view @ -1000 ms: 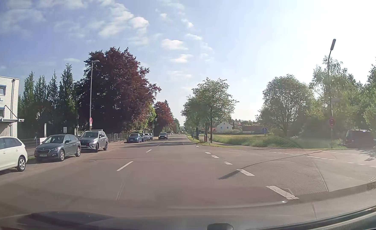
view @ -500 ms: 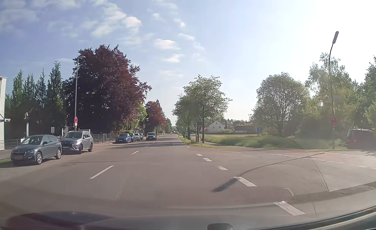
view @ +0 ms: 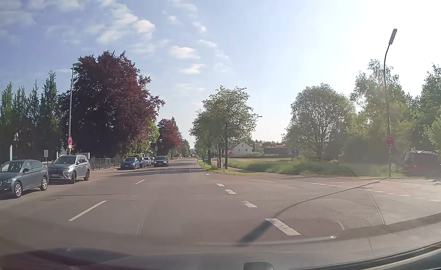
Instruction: Follow the waypoints while adhering to traffic rules and regulations
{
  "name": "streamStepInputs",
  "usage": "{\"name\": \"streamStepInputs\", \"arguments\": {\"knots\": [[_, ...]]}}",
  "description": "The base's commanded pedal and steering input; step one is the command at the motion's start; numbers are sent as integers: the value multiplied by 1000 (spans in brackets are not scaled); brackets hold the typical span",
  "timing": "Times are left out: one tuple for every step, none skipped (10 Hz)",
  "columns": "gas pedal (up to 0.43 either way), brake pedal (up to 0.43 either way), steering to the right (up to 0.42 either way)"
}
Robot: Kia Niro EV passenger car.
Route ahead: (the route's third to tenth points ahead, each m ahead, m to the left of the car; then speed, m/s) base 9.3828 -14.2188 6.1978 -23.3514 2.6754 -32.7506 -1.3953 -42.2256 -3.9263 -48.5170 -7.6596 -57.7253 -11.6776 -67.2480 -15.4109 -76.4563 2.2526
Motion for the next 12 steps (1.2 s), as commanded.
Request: {"name": "streamStepInputs", "arguments": {"knots": [[0,146,170],[0,116,185],[0,110,195],[0,104,209],[0,98,221],[0,85,231],[0,73,245],[0,0,262],[0,0,278],[0,0,292],[47,0,317],[110,0,341]]}}
